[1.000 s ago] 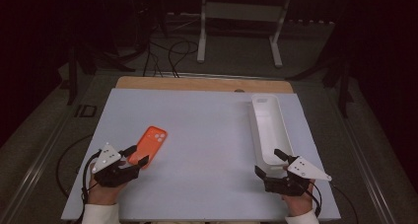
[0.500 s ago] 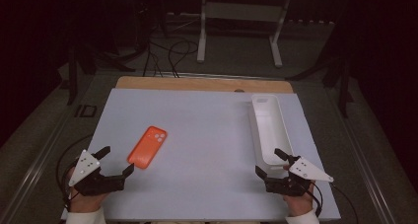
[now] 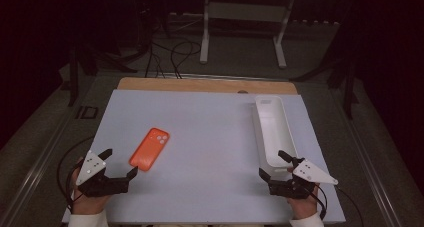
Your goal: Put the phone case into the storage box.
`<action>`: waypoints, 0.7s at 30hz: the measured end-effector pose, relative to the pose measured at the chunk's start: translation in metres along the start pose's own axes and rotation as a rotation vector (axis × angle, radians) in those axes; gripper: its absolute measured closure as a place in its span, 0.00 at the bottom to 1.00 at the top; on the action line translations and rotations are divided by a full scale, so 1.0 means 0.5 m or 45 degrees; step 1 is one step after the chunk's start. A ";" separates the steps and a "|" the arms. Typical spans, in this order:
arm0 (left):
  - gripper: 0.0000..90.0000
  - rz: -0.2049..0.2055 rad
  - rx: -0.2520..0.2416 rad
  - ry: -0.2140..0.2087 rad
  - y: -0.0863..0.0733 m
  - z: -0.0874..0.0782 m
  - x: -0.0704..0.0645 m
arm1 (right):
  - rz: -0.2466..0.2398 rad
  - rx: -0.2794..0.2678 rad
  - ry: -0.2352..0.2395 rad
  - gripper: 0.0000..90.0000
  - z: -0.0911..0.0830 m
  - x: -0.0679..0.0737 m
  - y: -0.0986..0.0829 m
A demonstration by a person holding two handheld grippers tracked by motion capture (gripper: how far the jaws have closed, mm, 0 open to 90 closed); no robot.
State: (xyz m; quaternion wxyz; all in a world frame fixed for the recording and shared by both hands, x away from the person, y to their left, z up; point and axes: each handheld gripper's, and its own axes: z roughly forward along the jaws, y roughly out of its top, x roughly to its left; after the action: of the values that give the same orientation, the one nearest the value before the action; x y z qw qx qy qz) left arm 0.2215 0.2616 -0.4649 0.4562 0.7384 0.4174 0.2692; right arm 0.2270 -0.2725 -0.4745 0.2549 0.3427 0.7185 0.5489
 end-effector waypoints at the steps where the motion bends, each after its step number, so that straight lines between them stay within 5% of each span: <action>1: 0.00 0.001 0.003 -0.004 0.001 0.001 0.000 | -0.001 0.000 0.000 0.10 0.000 0.000 0.000; 21: 0.00 0.026 0.225 0.020 0.019 0.066 -0.008 | 0.020 0.004 -0.010 0.10 -0.002 -0.003 0.000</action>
State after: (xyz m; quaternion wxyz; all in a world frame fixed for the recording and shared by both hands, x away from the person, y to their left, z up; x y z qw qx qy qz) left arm 0.2484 0.2410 -0.4708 0.3833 0.7778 0.4356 0.2415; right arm 0.2271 -0.2743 -0.4743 0.2530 0.3508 0.7157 0.5485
